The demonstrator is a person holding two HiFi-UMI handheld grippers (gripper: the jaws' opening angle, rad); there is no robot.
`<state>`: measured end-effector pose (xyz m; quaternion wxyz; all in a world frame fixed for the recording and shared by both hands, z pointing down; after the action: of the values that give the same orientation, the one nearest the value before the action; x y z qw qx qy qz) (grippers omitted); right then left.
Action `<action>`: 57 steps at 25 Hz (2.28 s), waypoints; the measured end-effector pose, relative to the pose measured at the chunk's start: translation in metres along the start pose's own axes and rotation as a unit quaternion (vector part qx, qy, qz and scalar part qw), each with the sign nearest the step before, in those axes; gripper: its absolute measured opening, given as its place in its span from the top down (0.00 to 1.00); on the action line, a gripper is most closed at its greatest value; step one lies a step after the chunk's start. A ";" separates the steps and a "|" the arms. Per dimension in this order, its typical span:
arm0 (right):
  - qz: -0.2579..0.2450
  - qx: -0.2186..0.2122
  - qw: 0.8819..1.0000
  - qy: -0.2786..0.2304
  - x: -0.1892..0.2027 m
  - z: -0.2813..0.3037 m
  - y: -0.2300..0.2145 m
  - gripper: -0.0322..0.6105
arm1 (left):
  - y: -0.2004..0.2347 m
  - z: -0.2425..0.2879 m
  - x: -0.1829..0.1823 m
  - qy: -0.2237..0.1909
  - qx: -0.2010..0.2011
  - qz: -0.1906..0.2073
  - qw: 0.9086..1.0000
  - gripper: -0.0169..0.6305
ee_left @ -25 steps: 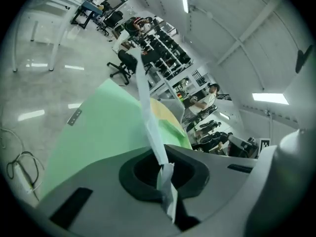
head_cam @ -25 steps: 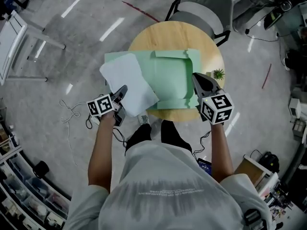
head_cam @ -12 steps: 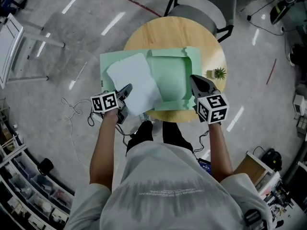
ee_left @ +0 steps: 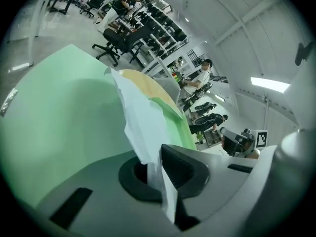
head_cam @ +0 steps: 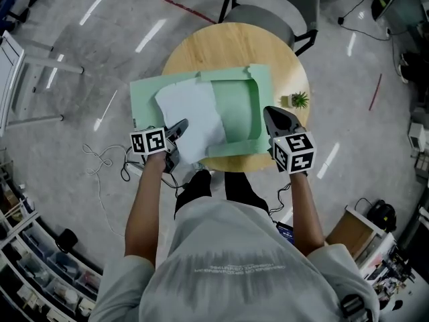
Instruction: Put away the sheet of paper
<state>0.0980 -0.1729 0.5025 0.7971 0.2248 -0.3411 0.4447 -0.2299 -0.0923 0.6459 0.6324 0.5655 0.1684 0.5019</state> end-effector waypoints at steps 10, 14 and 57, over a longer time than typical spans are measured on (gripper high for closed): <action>0.022 0.023 0.999 0.012 0.015 -0.007 -0.024 0.88 | -0.009 0.038 -0.009 0.018 0.018 -0.010 1.000 0.94; 0.037 0.026 0.999 0.013 0.020 -0.007 -0.037 0.83 | -0.016 0.063 -0.010 0.046 0.016 0.005 0.999 0.94; 0.022 -0.027 0.999 0.027 0.045 0.004 -0.145 0.83 | -0.073 0.207 0.008 0.136 -0.024 0.057 0.989 0.71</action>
<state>0.2384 -0.2242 0.5307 0.8015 0.1837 -0.3361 0.4591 -0.0326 -0.1883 0.6465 0.5870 0.4853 0.2083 0.6136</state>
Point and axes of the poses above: the fingertips, and each gripper's own axes: z forward along the fingers, y to its left, x out of its underside, the point moved 9 cm from there along -z, backward along the fingers, and after that the axes turned 13 degrees about x, right-handed, at the moved point
